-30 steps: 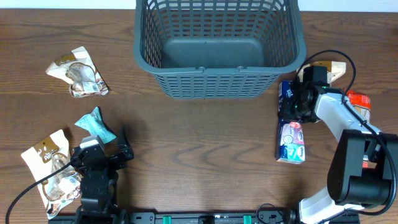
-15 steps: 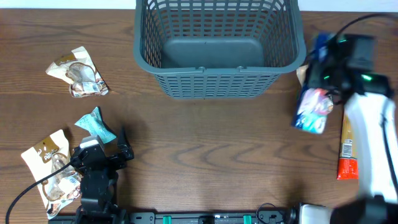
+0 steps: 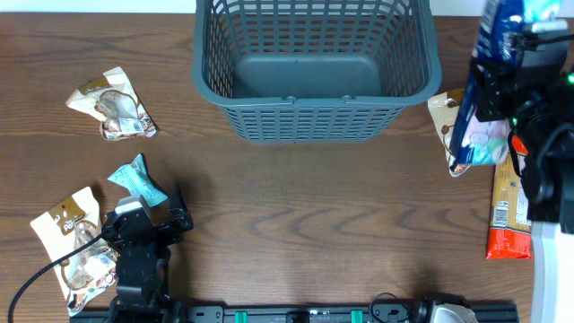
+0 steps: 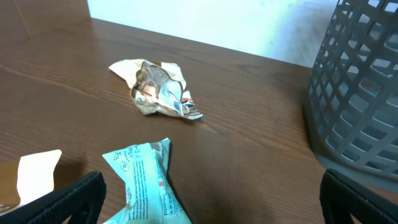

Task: Pack container
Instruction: 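Lift the tissue box with the right gripper and drop it into the basket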

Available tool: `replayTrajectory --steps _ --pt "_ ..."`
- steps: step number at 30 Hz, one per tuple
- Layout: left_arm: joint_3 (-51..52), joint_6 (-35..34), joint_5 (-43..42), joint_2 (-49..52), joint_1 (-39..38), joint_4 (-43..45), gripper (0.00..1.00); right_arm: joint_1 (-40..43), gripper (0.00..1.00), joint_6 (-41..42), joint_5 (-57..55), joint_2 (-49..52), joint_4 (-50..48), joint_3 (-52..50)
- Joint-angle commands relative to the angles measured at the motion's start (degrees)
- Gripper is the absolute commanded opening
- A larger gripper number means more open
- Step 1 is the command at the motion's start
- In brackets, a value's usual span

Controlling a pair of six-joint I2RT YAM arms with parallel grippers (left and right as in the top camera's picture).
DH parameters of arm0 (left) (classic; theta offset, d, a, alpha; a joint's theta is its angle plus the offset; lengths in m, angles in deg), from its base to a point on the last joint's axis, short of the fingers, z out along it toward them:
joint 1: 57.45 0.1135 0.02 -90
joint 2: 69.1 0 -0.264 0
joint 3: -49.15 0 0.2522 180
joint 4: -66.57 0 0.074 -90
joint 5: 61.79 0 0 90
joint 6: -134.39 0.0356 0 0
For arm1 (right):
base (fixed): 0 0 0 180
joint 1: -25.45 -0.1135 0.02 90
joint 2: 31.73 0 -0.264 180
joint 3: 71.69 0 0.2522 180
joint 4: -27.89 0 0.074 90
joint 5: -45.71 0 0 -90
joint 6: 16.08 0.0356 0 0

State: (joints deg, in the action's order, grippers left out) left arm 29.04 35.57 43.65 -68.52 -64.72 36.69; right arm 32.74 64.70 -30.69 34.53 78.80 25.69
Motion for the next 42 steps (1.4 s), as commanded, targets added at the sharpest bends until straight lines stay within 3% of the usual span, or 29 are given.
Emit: replayTrajectory --steps 1,4,11,14,23,35,39,42 --pt "-0.63 -0.04 0.7 -0.35 0.24 -0.61 0.99 -3.02 0.01 -12.09 12.52 -2.82 -4.33 4.5" --pt "-0.63 -0.04 0.7 -0.35 0.24 -0.83 0.99 -6.78 0.01 -19.23 16.52 -2.36 -11.15 5.35" --pt "-0.63 -0.07 0.7 -0.35 0.24 -1.64 0.98 -14.14 0.01 -24.94 26.18 5.81 -26.25 5.35" --pt "-0.63 -0.07 0.7 -0.35 0.24 -1.64 0.99 -16.72 0.01 -26.62 27.58 11.85 -27.82 6.19" --pt "-0.63 -0.09 0.68 -0.35 0.24 -2.27 0.99 -19.82 0.01 -31.69 29.44 29.7 -17.84 9.99" --pt "-0.63 -0.09 0.63 -0.35 0.24 -4.0 0.99 -20.09 0.01 -35.89 15.63 42.14 0.72 10.03" --pt "-0.63 -0.09 0.63 -0.35 0.24 -4.0 0.99 -20.15 0.1 -35.82 15.52 44.41 2.6 10.03" --pt "-0.63 -0.09 0.66 -0.35 0.24 -4.0 0.99 -20.2 0.41 -33.97 15.52 44.76 2.73 10.03"
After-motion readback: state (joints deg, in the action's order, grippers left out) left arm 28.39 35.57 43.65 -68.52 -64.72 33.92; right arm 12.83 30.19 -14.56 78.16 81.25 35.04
